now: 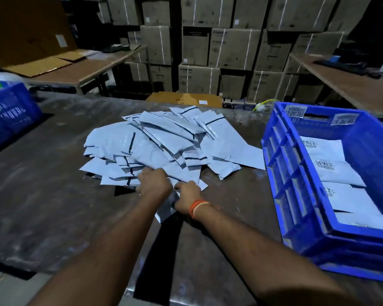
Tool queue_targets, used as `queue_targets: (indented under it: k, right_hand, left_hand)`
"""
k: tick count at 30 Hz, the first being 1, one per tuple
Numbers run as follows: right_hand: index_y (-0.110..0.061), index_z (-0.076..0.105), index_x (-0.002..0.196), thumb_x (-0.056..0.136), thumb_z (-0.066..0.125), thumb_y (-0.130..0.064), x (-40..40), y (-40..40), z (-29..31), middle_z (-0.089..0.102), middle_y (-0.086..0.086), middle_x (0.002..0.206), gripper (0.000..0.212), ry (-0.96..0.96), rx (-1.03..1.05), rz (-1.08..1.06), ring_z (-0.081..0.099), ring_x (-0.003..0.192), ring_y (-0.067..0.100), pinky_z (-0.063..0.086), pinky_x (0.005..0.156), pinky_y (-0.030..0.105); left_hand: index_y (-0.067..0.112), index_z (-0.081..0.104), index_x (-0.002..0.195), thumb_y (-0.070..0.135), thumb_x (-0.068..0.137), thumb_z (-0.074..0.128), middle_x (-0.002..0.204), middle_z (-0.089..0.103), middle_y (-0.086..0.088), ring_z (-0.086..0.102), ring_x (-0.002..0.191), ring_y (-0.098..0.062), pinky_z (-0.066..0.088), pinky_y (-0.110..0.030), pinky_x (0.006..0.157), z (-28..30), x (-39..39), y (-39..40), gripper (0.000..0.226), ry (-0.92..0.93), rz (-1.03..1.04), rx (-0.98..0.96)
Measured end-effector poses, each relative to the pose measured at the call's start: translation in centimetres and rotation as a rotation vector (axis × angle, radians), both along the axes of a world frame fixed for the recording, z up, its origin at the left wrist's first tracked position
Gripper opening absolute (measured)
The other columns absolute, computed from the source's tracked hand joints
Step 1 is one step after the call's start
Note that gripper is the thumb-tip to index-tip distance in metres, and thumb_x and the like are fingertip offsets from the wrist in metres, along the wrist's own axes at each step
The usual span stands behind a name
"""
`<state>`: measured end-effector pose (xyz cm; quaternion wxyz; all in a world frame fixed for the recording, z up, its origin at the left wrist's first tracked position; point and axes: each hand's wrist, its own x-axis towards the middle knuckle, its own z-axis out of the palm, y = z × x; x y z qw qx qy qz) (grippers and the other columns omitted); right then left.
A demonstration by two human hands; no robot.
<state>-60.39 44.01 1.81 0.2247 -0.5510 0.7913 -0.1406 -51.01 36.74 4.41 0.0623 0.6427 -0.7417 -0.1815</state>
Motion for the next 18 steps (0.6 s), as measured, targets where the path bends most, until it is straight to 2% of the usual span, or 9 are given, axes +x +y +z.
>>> queue_targets:
  k: [3, 6, 8, 10, 12, 14, 16, 18]
  right_hand:
    - [-0.024, 0.052, 0.131, 0.08, 0.069, -0.027, 0.6, 0.5, -1.6, 0.039, 0.016, 0.135, 0.053, 0.059, 0.014, 0.007, 0.039, 0.126, 0.038, 0.043, 0.105, 0.039]
    - [-0.022, 0.053, 0.13, 0.08, 0.067, -0.018, 0.2, 1.0, -2.1, 0.038, 0.011, 0.134, 0.052, 0.068, -0.013, 0.016, 0.037, 0.125, 0.034, 0.042, 0.105, 0.038]
    - [-0.021, 0.054, 0.13, 0.08, 0.064, -0.013, 0.1, 1.3, -2.4, 0.04, 0.009, 0.133, 0.052, 0.061, -0.023, 0.016, 0.037, 0.123, 0.033, 0.041, 0.105, 0.035]
    - [-0.023, 0.055, 0.132, 0.079, 0.062, -0.012, 0.3, 1.9, -2.6, 0.041, 0.007, 0.133, 0.054, 0.05, -0.041, 0.009, 0.037, 0.124, 0.031, 0.04, 0.107, 0.034]
    - [-0.024, 0.056, 0.13, 0.078, 0.062, -0.012, 0.6, 2.3, -2.9, 0.042, 0.006, 0.132, 0.054, 0.051, -0.035, 0.018, 0.037, 0.124, 0.03, 0.041, 0.106, 0.035]
    - [-0.024, 0.057, 0.124, 0.075, 0.062, -0.012, 0.5, 3.1, -3.3, 0.044, 0.006, 0.128, 0.051, 0.046, -0.018, 0.029, 0.039, 0.121, 0.03, 0.043, 0.104, 0.035]
    - [-0.025, 0.058, 0.123, 0.074, 0.064, -0.016, 0.3, 4.0, -3.6, 0.045, 0.006, 0.125, 0.049, 0.037, -0.018, 0.042, 0.041, 0.121, 0.031, 0.043, 0.103, 0.033]
    - [-0.024, 0.05, 0.136, 0.073, 0.07, -0.025, -0.4, 5.0, -4.2, 0.044, 0.008, 0.133, 0.066, 0.022, -0.011, 0.075, 0.038, 0.128, 0.032, 0.04, 0.108, 0.034]
  left_hand:
    - [0.031, 0.062, 0.121, 0.027, 0.088, 0.065, 0.139, 0.032, -0.012, 0.031, 0.127, -0.034, 0.042, -0.051, 0.098, -1.6, 1.7, 0.7, 0.033, 0.051, 0.222, 0.065]
    - [0.03, 0.062, 0.12, 0.022, 0.088, 0.065, 0.14, 0.027, -0.012, 0.032, 0.124, -0.034, 0.043, -0.043, 0.095, -2.5, 2.7, 0.1, 0.034, 0.123, 0.292, 0.122]
    - [0.027, 0.064, 0.122, 0.019, 0.088, 0.064, 0.144, 0.029, -0.015, 0.035, 0.126, -0.036, 0.041, -0.039, 0.096, -2.7, 2.9, -0.2, 0.034, 0.161, 0.318, 0.145]
    - [0.018, 0.064, 0.126, 0.014, 0.089, 0.062, 0.146, 0.035, -0.021, 0.039, 0.131, -0.042, 0.041, -0.044, 0.105, -3.0, 2.9, -0.1, 0.037, 0.23, 0.302, 0.195]
    - [0.011, 0.063, 0.129, 0.011, 0.09, 0.06, 0.142, 0.046, -0.023, 0.044, 0.132, -0.043, 0.041, -0.045, 0.107, -3.2, 2.9, 0.0, 0.039, 0.284, 0.276, 0.232]
    - [0.015, 0.065, 0.122, 0.012, 0.087, 0.063, 0.132, 0.058, -0.018, 0.055, 0.122, -0.038, 0.047, -0.038, 0.1, -3.1, 2.9, 1.0, 0.036, 0.347, 0.278, 0.253]
    - [0.018, 0.066, 0.106, 0.015, 0.078, 0.069, 0.116, 0.067, -0.014, 0.064, 0.104, -0.032, 0.054, -0.034, 0.092, -3.3, 2.8, 2.1, 0.029, 0.452, 0.309, 0.284]
    - [0.017, 0.065, 0.094, 0.016, 0.065, 0.071, 0.101, 0.07, -0.013, 0.068, 0.09, -0.03, 0.059, -0.038, 0.087, -5.0, 2.5, 2.5, 0.03, 0.616, 0.327, 0.321]
